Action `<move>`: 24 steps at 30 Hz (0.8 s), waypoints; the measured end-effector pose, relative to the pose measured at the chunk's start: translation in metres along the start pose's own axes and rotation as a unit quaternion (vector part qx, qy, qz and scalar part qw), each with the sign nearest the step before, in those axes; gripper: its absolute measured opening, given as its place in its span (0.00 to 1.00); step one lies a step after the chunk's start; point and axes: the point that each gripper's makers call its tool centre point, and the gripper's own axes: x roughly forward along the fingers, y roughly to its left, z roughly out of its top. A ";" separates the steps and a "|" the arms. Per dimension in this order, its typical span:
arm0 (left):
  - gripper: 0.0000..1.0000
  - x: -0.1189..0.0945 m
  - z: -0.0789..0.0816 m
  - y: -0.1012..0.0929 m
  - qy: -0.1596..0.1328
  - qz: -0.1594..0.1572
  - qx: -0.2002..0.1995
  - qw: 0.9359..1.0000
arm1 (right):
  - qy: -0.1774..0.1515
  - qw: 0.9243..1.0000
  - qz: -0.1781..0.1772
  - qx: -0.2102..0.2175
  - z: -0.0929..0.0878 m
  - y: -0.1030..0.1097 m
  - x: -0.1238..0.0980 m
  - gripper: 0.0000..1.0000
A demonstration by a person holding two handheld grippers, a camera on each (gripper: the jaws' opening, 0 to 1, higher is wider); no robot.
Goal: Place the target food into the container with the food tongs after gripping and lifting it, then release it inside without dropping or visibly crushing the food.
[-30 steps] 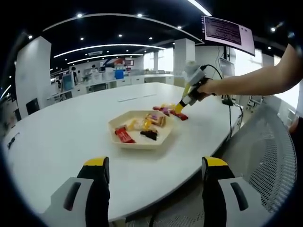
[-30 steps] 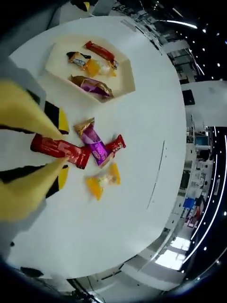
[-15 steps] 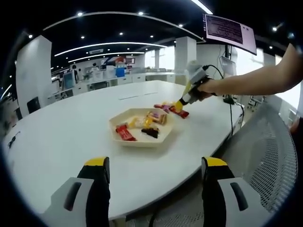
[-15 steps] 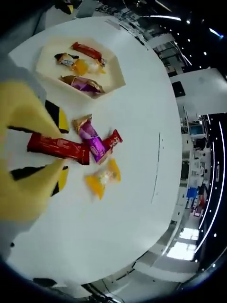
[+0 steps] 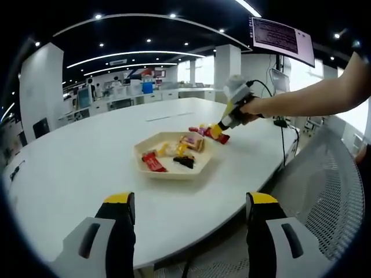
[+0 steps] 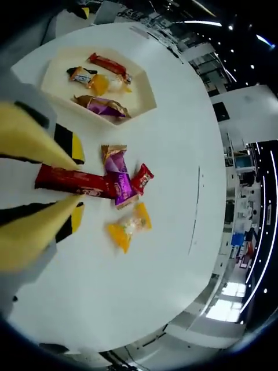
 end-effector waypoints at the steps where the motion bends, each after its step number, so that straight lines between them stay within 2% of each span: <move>1: 0.75 0.000 0.000 0.000 0.000 0.000 0.000 1.000 | 0.000 1.000 0.002 0.002 0.000 0.002 0.000 0.23; 6: 0.74 0.000 0.000 0.000 0.002 0.000 0.000 1.000 | 0.007 1.000 0.021 0.004 -0.006 0.008 0.003 0.22; 7: 0.74 0.000 0.000 0.000 0.001 0.000 0.000 1.000 | 0.006 1.000 0.021 -0.013 -0.011 0.011 0.002 0.22; 8: 0.74 0.000 0.000 0.000 0.001 0.000 -0.001 1.000 | -0.002 0.999 0.020 -0.042 -0.007 0.010 0.000 0.22; 9: 0.74 0.000 0.000 0.000 0.001 0.001 -0.001 1.000 | -0.005 0.999 0.021 -0.025 -0.007 0.011 0.000 0.22; 11: 0.74 0.000 0.000 0.000 0.001 0.000 0.000 1.000 | -0.007 1.000 0.023 -0.018 -0.005 0.010 0.001 0.22; 24: 0.74 0.000 0.000 0.000 0.000 0.000 0.000 1.000 | -0.022 0.999 0.035 -0.032 -0.004 0.015 0.001 0.18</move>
